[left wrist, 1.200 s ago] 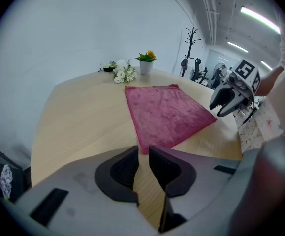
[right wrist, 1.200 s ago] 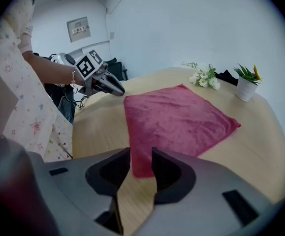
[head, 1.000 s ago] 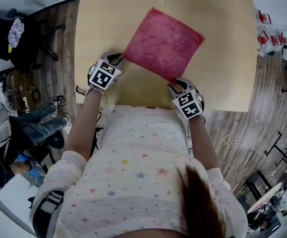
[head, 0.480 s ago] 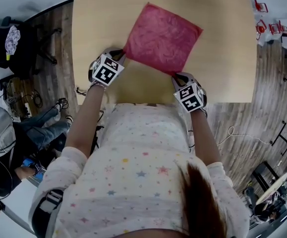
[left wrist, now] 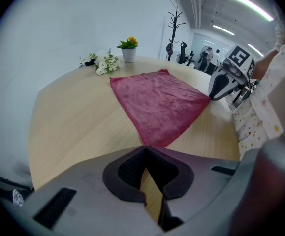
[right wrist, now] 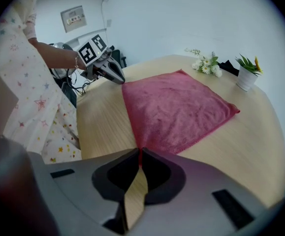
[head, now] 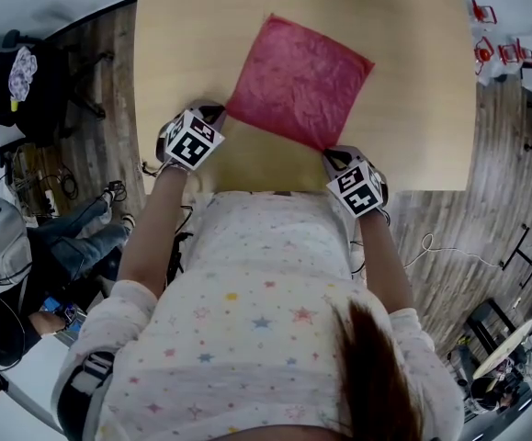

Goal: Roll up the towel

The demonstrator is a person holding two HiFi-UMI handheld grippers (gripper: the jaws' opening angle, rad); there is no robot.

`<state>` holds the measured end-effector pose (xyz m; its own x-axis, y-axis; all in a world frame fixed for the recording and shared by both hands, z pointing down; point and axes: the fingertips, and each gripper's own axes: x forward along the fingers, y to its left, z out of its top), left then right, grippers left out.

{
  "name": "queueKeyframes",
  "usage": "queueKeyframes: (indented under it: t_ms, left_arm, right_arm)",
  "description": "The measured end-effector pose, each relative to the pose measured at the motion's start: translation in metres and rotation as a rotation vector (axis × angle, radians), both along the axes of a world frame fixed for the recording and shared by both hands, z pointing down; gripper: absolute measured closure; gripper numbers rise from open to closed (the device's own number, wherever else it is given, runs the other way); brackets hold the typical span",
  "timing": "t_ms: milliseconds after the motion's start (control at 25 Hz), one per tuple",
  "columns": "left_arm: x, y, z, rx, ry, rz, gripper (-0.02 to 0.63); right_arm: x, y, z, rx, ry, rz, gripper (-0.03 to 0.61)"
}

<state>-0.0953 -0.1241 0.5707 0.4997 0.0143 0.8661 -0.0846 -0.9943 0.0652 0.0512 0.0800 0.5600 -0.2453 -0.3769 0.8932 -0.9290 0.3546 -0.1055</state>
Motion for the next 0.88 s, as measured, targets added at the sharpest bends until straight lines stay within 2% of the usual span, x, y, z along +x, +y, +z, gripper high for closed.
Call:
queueKeyframes:
  t_ms: [280, 480, 640, 760, 880]
  left_arm:
    - [-0.019, 0.017, 0.002, -0.040, -0.007, -0.032, 0.600]
    - [-0.012, 0.024, -0.003, -0.049, 0.037, 0.005, 0.597]
    - [-0.007, 0.024, -0.006, -0.064, 0.055, -0.010, 0.595]
    - [-0.003, 0.027, -0.007, -0.083, 0.053, -0.007, 0.595]
    - [-0.001, 0.031, -0.001, -0.059, 0.025, 0.017, 0.595]
  right_arm:
    - [-0.001, 0.018, 0.002, -0.042, -0.025, -0.028, 0.558]
    - [0.000, 0.019, 0.002, -0.043, -0.025, -0.033, 0.558]
    - [-0.003, 0.017, 0.001, -0.039, -0.038, -0.033, 0.558]
    - [-0.004, 0.016, 0.001, -0.042, -0.038, -0.034, 0.558]
    - [-0.004, 0.018, 0.003, -0.041, -0.037, -0.036, 0.558]
